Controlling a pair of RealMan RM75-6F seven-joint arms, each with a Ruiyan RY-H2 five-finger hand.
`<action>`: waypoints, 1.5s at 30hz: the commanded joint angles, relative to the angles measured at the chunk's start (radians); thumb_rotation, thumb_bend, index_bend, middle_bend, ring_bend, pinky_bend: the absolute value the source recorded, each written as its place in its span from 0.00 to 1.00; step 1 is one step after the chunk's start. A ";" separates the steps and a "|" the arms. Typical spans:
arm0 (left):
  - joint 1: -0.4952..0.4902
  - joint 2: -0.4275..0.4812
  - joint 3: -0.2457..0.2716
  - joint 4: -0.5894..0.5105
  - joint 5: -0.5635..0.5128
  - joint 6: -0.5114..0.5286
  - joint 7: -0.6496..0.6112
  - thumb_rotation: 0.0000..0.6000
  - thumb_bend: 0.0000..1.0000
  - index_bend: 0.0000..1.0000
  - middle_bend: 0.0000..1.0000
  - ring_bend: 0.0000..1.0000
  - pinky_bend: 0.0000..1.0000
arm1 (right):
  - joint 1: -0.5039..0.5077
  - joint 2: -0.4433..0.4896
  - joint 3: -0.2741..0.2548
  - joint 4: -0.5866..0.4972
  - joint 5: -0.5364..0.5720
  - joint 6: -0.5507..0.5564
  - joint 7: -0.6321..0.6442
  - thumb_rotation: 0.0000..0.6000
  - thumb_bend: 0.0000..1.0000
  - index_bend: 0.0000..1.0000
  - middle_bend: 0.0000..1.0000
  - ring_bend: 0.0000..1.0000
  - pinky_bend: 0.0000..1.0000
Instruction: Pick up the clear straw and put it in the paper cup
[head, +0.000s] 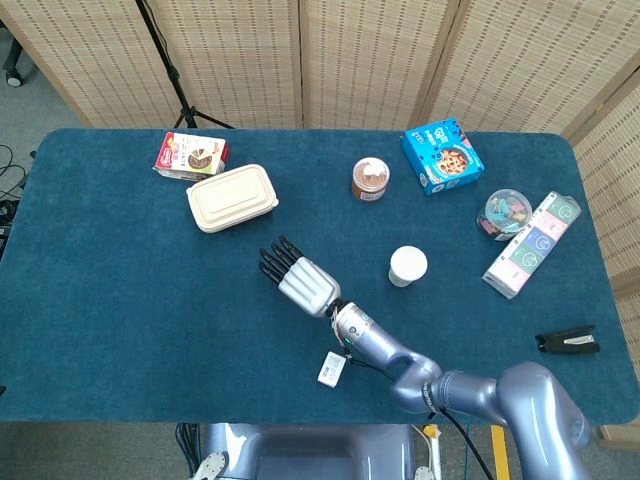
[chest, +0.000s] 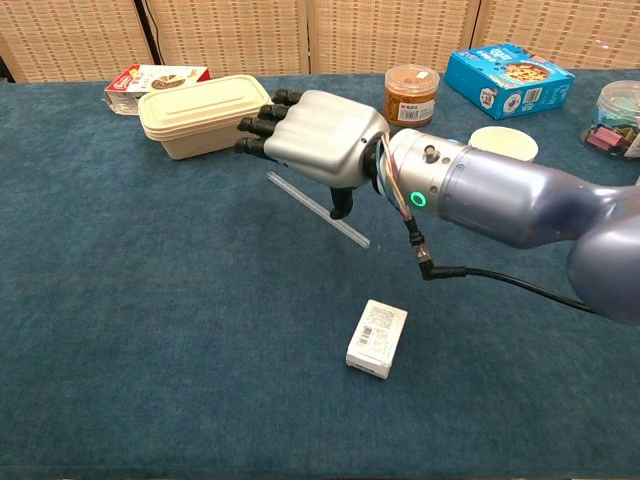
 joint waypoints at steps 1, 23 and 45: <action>0.000 0.000 0.000 0.000 -0.001 0.000 -0.002 1.00 0.00 0.00 0.00 0.00 0.00 | -0.013 0.017 0.036 -0.050 0.030 0.018 0.048 1.00 0.00 0.00 0.00 0.00 0.00; -0.005 0.003 0.001 0.008 -0.002 -0.010 -0.017 1.00 0.00 0.00 0.00 0.00 0.00 | -0.046 -0.032 0.062 -0.041 0.198 -0.026 0.135 1.00 0.00 0.00 0.00 0.00 0.00; -0.006 0.003 0.010 0.002 0.016 -0.005 -0.003 1.00 0.00 0.00 0.00 0.00 0.00 | -0.091 0.084 -0.042 -0.026 0.085 0.019 0.078 1.00 0.00 0.00 0.00 0.00 0.00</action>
